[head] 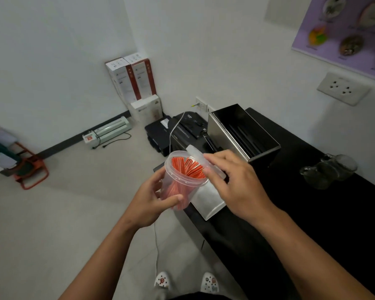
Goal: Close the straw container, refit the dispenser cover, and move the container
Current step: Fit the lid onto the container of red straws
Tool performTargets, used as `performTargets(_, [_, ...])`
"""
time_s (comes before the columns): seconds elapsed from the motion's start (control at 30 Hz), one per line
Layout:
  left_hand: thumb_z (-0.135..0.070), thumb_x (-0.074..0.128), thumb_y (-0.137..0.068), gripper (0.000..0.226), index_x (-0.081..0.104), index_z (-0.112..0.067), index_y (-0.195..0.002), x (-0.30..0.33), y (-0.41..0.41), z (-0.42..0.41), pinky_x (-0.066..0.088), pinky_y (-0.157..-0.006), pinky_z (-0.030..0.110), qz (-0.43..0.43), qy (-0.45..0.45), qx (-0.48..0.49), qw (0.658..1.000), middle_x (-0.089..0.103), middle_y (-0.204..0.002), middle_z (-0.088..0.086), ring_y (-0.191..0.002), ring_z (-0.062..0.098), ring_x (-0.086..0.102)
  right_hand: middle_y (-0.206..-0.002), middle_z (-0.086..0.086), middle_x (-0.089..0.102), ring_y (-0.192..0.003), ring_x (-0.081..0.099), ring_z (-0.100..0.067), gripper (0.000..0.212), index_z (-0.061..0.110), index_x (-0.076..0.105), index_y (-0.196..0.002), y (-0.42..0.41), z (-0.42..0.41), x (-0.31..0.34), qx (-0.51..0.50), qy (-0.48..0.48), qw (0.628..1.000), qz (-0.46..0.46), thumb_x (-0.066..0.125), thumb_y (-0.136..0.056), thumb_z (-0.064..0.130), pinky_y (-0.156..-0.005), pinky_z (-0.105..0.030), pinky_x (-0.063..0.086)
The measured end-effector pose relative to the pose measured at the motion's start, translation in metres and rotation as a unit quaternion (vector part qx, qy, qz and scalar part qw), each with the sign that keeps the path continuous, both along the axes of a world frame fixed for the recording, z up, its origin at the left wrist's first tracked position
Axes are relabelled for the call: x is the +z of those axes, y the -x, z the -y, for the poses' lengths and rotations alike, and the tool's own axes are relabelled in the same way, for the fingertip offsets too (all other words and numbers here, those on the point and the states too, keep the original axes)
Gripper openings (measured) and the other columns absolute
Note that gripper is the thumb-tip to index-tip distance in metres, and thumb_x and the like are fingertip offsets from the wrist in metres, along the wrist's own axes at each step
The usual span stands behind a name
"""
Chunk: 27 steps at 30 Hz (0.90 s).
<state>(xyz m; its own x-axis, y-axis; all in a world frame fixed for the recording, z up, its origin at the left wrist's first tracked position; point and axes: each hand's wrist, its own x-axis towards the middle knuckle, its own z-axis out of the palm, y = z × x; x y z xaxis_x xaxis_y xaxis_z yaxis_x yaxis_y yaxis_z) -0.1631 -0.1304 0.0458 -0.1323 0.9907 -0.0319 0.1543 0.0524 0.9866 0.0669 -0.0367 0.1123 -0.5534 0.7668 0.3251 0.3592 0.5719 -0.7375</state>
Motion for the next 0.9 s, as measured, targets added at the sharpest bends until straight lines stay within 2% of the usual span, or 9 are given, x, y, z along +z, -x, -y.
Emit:
performTargets(0.23, [-0.044, 0.095, -0.072, 0.083, 0.060, -0.028, -0.146, 0.006, 0.014, 0.002, 0.059, -0.103, 0.042, 0.032, -0.006, 0.001, 0.999, 0.071, -0.140, 0.003, -0.126, 0.026, 0.069, -0.123, 0.002, 0.063, -0.117, 0.062, -0.012, 0.030, 0.009, 0.073, -0.126, 0.023, 0.019, -0.010, 0.073, -0.009, 0.997, -0.037, 0.067, -0.100, 0.022, -0.096, -0.026, 0.053])
performTargets(0.3, [-0.044, 0.095, -0.072, 0.080, 0.062, -0.028, -0.144, 0.007, 0.018, 0.002, 0.058, -0.104, 0.047, 0.037, -0.001, -0.010, 0.999, 0.071, -0.139, 0.005, -0.125, 0.028, 0.069, -0.126, 0.005, 0.064, -0.121, 0.061, -0.013, 0.032, 0.012, 0.075, -0.121, 0.025, 0.015, -0.008, 0.078, 0.033, 0.995, -0.048, 0.068, -0.098, 0.033, -0.097, -0.030, 0.054])
performTargets(0.43, [-0.038, 0.091, -0.079, 0.071, 0.063, -0.030, -0.144, 0.011, 0.021, 0.003, 0.060, -0.101, 0.040, 0.057, 0.000, -0.044, 0.997, 0.071, -0.138, 0.006, -0.124, 0.028, 0.070, -0.139, 0.011, 0.056, -0.133, 0.054, -0.010, 0.032, 0.024, 0.069, -0.102, 0.029, 0.005, -0.006, 0.067, 0.111, 0.990, -0.048, 0.071, -0.086, 0.052, -0.102, -0.037, 0.052])
performTargets(0.53, [-0.025, 0.086, -0.086, 0.069, 0.059, -0.023, -0.149, 0.009, 0.024, 0.001, 0.058, -0.103, 0.039, 0.060, 0.005, -0.078, 0.995, 0.069, -0.141, 0.009, -0.126, 0.029, 0.069, -0.154, 0.015, 0.045, -0.137, 0.048, 0.002, 0.037, 0.028, 0.058, -0.093, 0.030, -0.001, -0.007, 0.086, 0.158, 0.984, -0.017, 0.071, -0.082, 0.061, -0.103, -0.024, 0.045])
performTargets(0.57, [-0.022, 0.085, -0.086, 0.069, 0.058, -0.021, -0.150, 0.008, 0.026, 0.000, 0.057, -0.103, 0.038, 0.061, 0.006, -0.086, 0.994, 0.069, -0.142, 0.010, -0.126, 0.030, 0.068, -0.157, 0.014, 0.042, -0.135, 0.049, 0.003, 0.040, 0.030, 0.056, -0.098, 0.030, -0.002, -0.008, 0.096, 0.171, 0.981, -0.003, 0.069, -0.081, 0.064, -0.101, -0.022, 0.045])
performTargets(0.63, [-0.026, 0.089, -0.084, 0.073, 0.058, -0.018, -0.149, 0.007, 0.030, -0.001, 0.056, -0.103, 0.036, 0.075, 0.010, -0.081, 0.994, 0.068, -0.142, 0.012, -0.127, 0.031, 0.068, -0.160, 0.011, 0.039, -0.136, 0.051, -0.004, 0.055, 0.033, 0.051, -0.121, 0.032, -0.004, -0.011, 0.110, 0.194, 0.974, 0.027, 0.065, -0.083, 0.070, -0.105, -0.032, 0.048])
performTargets(0.73, [-0.050, 0.096, -0.067, 0.089, 0.061, -0.021, -0.143, 0.008, 0.035, -0.002, 0.057, -0.099, 0.031, 0.114, 0.018, -0.012, 0.993, 0.072, -0.138, 0.005, -0.125, 0.026, 0.069, -0.146, 0.006, 0.053, -0.127, 0.060, -0.012, 0.080, 0.036, 0.035, -0.148, 0.037, -0.007, -0.010, 0.111, 0.208, 0.971, 0.030, 0.064, -0.083, 0.072, -0.102, -0.044, 0.053])
performTargets(0.83, [-0.068, 0.093, -0.055, 0.108, 0.056, -0.022, -0.144, 0.007, 0.026, -0.005, 0.057, -0.102, 0.033, 0.135, -0.004, 0.070, 0.988, 0.070, -0.140, 0.001, -0.132, 0.021, 0.065, -0.145, 0.012, 0.048, -0.128, 0.055, -0.004, 0.086, 0.040, 0.031, -0.152, 0.044, -0.004, -0.011, 0.087, 0.180, 0.980, 0.008, 0.067, -0.079, 0.070, -0.101, -0.031, 0.051])
performTargets(0.9, [-0.077, 0.089, -0.050, 0.123, 0.050, -0.019, -0.150, 0.007, 0.012, -0.008, 0.055, -0.108, 0.045, 0.159, 0.013, 0.108, 0.981, 0.063, -0.147, 0.007, -0.136, 0.027, 0.062, -0.144, 0.013, 0.047, -0.128, 0.053, -0.003, 0.088, 0.038, 0.032, -0.152, 0.049, 0.002, -0.016, 0.070, 0.139, 0.988, -0.002, 0.070, -0.077, 0.065, -0.099, -0.024, 0.049])
